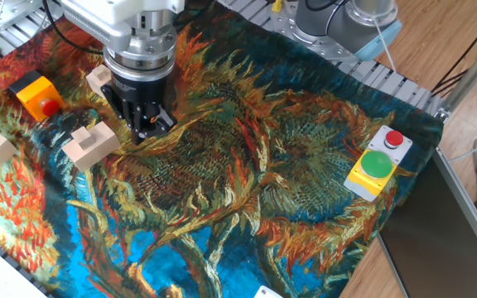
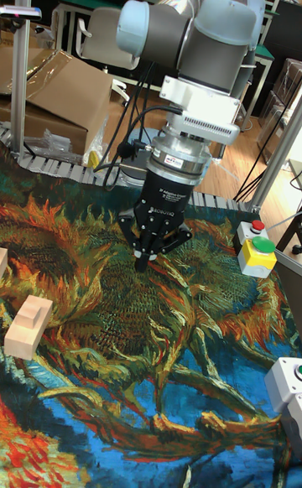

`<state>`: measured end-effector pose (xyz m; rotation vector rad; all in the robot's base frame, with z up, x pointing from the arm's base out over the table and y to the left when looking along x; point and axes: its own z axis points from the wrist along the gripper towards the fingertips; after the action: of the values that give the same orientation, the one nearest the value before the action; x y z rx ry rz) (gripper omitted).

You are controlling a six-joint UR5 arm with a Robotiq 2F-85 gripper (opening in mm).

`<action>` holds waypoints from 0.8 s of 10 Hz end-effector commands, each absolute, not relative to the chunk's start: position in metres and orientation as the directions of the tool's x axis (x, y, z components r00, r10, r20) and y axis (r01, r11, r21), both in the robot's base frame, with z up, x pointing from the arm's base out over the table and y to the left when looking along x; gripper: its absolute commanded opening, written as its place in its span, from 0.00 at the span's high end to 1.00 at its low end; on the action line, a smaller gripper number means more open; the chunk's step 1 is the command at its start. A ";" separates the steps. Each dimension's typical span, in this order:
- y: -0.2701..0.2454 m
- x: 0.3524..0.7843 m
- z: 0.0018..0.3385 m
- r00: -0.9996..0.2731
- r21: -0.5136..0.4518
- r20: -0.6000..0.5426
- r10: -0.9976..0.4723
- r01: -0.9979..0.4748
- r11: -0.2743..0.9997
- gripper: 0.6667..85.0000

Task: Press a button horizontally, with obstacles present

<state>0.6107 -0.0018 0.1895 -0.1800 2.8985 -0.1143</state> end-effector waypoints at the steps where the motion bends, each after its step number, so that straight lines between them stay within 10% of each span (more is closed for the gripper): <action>1: 0.006 0.613 0.186 -0.956 -0.060 -0.231 -0.178 -0.169 0.984 0.99; 8: 0.044 0.600 0.186 -0.974 0.134 -0.220 -0.054 -0.085 0.987 0.99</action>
<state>0.6009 0.0259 0.1825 -0.1709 2.9184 0.0899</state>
